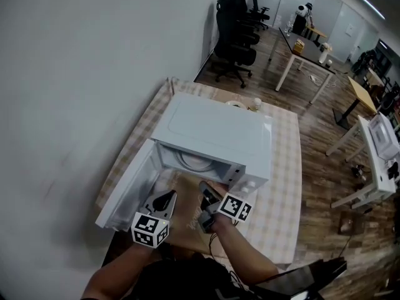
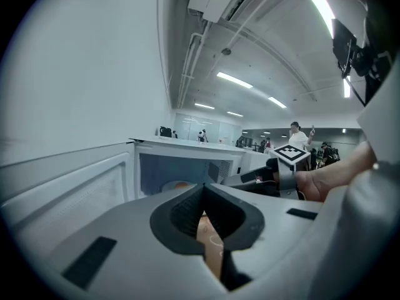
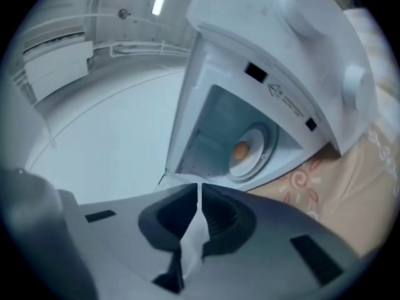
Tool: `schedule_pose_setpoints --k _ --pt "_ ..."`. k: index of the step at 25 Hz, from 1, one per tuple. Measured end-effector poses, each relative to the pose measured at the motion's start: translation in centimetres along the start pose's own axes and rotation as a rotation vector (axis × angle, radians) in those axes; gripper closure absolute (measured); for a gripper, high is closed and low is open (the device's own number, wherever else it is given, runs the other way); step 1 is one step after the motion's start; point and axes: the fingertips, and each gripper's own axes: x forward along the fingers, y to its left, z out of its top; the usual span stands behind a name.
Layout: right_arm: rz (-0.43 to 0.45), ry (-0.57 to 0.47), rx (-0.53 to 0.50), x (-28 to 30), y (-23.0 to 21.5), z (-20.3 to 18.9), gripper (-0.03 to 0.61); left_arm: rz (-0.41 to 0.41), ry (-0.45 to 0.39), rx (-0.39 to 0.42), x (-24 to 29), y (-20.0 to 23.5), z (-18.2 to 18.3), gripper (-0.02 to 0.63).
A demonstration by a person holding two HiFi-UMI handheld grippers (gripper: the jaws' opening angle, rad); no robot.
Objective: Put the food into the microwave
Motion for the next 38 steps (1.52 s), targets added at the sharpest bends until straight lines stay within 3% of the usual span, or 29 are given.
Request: schedule_pose_setpoints --k 4,8,13,20,24,30,38 --pt "0.067 0.033 -0.275 -3.5 2.9 0.5 0.565 -0.017 -0.026 0.023 -1.1 -3.2 0.6 0.606" --pt "0.073 0.087 -0.554 -6.5 4.6 0.5 0.569 0.011 -0.062 0.008 -2.4 -5.2 0.9 0.606" --pt "0.099 0.117 -0.742 -9.9 6.7 0.6 0.569 0.048 -0.072 0.023 -4.3 -7.7 1.8 0.606" --pt "0.126 0.084 -0.874 -13.2 10.1 1.0 0.569 0.085 -0.097 0.004 -6.9 -9.4 4.1 0.606" --pt "0.096 0.063 -0.938 -14.2 11.1 0.8 0.569 0.071 -0.096 0.015 -7.9 -9.9 4.7 0.606" --pt "0.034 -0.017 -0.911 -15.2 12.9 0.5 0.569 0.037 -0.117 0.054 -10.1 -9.3 6.6 0.606" --pt "-0.031 -0.085 -0.976 -15.2 16.3 -1.4 0.569 0.011 -0.189 0.063 -13.8 -7.0 8.1 0.606"
